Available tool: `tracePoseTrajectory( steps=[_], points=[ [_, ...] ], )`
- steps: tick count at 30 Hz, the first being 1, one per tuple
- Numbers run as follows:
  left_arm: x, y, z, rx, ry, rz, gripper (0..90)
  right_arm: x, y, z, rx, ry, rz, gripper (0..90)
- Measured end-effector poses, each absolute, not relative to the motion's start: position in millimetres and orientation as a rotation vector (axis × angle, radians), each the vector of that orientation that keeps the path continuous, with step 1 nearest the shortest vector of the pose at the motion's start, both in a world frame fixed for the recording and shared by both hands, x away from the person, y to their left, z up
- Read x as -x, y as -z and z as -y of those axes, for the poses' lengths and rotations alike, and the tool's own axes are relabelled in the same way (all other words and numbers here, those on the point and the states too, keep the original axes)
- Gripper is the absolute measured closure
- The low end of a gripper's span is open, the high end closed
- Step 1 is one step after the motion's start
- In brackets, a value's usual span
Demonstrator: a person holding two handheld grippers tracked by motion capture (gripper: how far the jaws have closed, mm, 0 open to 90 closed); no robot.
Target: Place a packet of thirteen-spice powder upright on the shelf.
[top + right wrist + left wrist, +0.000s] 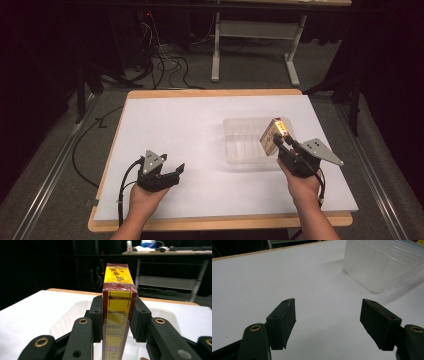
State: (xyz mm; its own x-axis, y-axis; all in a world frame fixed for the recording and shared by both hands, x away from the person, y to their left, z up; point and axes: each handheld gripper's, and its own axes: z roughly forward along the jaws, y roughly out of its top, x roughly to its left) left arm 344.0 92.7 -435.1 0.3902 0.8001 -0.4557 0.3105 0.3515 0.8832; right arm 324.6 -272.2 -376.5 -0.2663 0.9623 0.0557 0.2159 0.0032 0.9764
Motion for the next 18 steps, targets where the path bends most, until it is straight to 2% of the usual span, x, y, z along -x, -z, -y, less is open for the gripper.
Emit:
tracePoseTrajectory(
  steps=[5, 18],
  points=[
    [-340.2, 437.3, -85.9, -1.255, -0.457, -1.155, 27.2, -336.1, 377.6, 276.1, -1.275, -1.276, -1.526, 68.2],
    [-336.7, 439.7, -81.1, -1.293, -0.434, -1.138, 27.3, -365.2, 382.5, 269.1, -1.35, -1.187, -1.471, 68.3]
  ],
)
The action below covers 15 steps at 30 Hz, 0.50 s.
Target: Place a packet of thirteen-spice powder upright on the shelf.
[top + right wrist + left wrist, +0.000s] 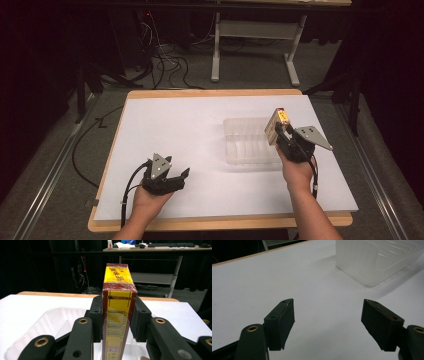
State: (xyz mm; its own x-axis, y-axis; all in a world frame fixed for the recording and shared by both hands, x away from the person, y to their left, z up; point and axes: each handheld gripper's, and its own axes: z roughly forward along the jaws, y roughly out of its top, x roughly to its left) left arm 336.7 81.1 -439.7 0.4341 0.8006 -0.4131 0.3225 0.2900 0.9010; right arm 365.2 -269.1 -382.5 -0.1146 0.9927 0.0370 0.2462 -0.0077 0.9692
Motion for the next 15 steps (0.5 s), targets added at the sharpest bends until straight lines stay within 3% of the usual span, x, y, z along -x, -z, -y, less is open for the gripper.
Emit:
tracePoseTrajectory(
  steps=[15],
  points=[
    [-335.4, 441.2, -79.4, -1.312, -0.426, -1.138, 27.3, -379.0, 392.8, 260.8, -1.399, -1.126, -1.452, 68.2]
  ],
)
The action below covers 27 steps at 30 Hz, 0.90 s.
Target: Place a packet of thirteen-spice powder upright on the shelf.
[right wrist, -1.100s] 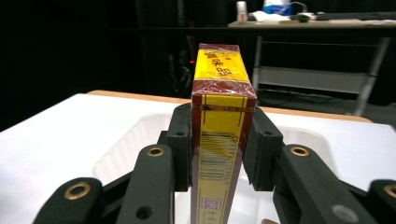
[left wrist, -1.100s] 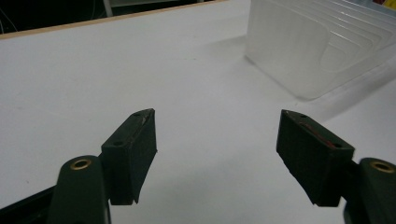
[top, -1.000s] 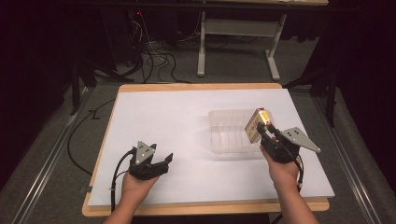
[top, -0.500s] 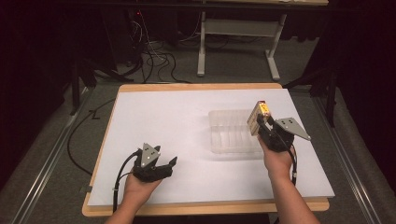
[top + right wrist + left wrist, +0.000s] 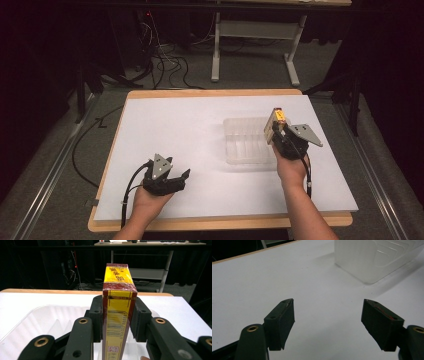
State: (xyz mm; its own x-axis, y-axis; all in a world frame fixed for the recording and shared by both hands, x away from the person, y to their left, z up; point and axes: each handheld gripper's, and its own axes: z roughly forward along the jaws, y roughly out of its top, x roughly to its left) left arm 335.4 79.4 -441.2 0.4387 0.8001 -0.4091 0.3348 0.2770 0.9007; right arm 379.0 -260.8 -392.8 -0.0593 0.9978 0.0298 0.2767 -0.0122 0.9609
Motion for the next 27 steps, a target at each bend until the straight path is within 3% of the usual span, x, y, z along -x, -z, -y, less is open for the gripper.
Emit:
tracePoseTrajectory(
  steps=[27],
  points=[
    [-336.1, 441.2, -80.7, -1.292, -0.426, -1.139, 27.5, -392.5, 430.7, 255.3, -1.453, -1.049, -1.505, 67.6]
  ],
)
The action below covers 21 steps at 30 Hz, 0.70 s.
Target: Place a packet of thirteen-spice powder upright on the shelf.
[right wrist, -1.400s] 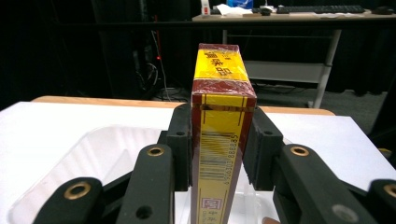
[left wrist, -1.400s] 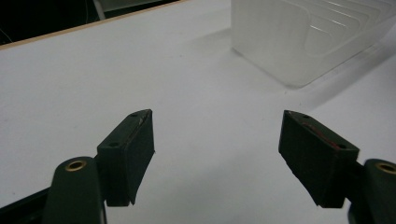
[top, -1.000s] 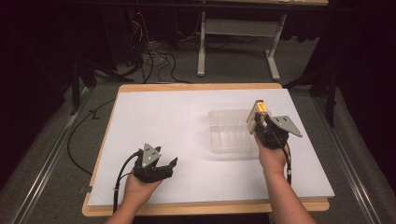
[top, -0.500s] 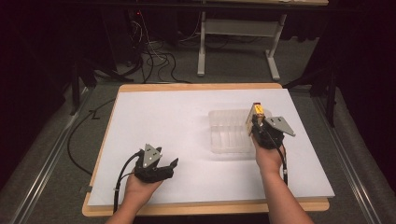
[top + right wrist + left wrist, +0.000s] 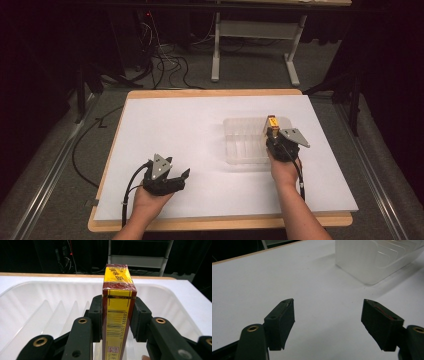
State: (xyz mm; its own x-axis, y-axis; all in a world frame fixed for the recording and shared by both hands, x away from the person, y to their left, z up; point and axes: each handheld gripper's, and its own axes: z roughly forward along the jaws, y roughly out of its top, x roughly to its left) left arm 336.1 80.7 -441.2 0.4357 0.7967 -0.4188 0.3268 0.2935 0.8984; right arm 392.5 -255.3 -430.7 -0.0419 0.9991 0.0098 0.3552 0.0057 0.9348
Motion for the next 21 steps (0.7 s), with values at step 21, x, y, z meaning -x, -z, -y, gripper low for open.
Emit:
tracePoseTrajectory(
  steps=[21],
  points=[
    [-338.2, 440.5, -80.4, -1.287, -0.398, -1.139, 27.8, -382.6, 427.8, 256.9, -1.409, -1.146, -1.629, 35.9]
  ],
)
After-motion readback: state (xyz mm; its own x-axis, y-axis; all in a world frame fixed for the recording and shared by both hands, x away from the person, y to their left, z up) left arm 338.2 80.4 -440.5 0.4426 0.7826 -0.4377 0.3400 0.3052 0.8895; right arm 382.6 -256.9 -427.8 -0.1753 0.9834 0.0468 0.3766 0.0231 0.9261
